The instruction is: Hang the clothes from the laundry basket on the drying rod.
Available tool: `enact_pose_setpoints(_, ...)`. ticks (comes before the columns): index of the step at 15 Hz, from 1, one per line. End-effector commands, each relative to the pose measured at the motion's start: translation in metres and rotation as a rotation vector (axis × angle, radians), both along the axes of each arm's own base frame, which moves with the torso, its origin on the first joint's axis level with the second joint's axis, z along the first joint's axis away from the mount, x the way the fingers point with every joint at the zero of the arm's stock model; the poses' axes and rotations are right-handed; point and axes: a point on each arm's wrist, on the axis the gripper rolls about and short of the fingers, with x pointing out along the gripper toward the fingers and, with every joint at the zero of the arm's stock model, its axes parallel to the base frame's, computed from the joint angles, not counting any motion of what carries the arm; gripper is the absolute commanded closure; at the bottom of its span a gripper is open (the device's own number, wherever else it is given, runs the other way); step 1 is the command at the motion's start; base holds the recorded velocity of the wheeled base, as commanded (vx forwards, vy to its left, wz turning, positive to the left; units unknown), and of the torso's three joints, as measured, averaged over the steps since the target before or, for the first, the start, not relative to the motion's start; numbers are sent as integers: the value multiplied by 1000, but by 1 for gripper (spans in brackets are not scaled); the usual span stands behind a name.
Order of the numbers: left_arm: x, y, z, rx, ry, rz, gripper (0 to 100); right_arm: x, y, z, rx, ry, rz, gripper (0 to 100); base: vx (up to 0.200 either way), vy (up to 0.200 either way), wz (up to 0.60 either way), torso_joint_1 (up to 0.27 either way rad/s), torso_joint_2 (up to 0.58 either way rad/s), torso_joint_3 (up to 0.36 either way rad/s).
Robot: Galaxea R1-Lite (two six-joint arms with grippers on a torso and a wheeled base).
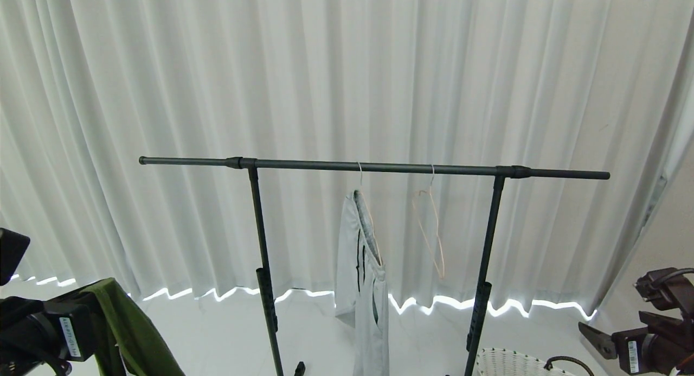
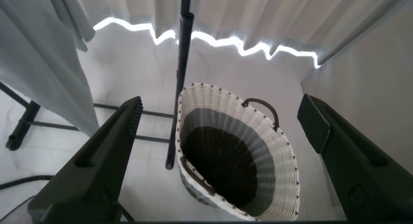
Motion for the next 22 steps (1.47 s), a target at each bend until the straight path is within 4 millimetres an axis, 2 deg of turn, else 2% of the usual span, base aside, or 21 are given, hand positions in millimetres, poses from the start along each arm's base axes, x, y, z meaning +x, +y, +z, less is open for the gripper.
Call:
enact_pose_setpoints(1,1,0,-1,5,4,-2,100,-2,0,3,-1,-17,2,0,0,0,0,0,0,0)
enact_pose_setpoints(7,0,-1,0,11,-1,-10,100,-1,1,5,-17,-33,22,0,0,200,0,6,-2,2)
enact_pose_setpoints(11,-10,-1,-14,81,30,-40,100,0,1,6,-20,-36,22,0,0,0,0,0,0,0)
enact_pose_setpoints(13,-14,-1,-14,117,17,-54,100,0,1,6,-40,-37,33,0,0,0,0,0,0,0)
enact_pose_setpoints(22,-12,-1,-15,117,26,-53,100,-1,1,7,-60,-48,45,0,0,0,0,0,0,0)
